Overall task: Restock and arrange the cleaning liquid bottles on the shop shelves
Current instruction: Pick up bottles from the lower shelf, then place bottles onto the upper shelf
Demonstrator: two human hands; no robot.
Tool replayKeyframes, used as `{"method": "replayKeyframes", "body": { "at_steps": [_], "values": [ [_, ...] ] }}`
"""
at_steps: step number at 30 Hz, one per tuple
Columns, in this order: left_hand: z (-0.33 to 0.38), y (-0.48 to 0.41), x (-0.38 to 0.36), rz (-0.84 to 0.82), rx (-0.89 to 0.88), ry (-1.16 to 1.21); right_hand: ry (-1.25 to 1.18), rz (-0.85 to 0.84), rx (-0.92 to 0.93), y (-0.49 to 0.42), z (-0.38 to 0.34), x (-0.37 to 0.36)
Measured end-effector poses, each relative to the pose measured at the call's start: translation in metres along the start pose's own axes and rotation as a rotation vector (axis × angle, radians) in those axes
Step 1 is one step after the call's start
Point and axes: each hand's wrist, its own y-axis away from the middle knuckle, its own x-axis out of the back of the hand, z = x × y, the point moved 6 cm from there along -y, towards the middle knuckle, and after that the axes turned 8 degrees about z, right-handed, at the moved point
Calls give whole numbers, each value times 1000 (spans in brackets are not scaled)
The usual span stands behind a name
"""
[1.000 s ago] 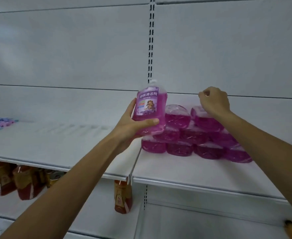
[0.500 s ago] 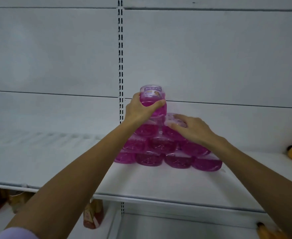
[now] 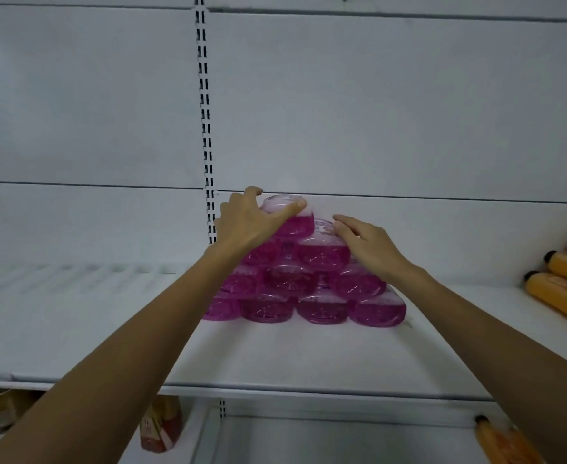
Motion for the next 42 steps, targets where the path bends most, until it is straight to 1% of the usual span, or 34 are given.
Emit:
{"method": "replayKeyframes", "body": {
  "at_steps": [4,7,9,12,15,17,20,30,34,37,40,42],
  "values": [
    [6,1,17,102,-199,-30,-30,125,-50,6,8,15],
    [18,13,24,129,-354,-49,27,245,-65,18,13,28],
    [27,27,26,151,-429,-29,72,293,-70,28,17,35],
    [36,57,20,98,-483,21,118,295,-85,42,25,45],
    [41,90,8,51,-546,15,131,291,-114,57,32,56],
    [44,112,-2,25,-545,8,154,263,-112,74,39,63],
    [56,147,-24,-23,-498,24,193,228,-111,107,56,86],
    [126,278,-122,-239,-420,90,257,260,-241,235,147,232],
    [159,333,-175,-374,-427,146,268,279,-391,294,189,291],
    [176,373,-216,-467,-420,179,294,339,-511,339,220,333],
    [180,412,-256,-579,-396,170,364,381,-611,384,248,361],
    [179,434,-281,-656,-380,156,356,394,-678,410,268,371]
  ]
}}
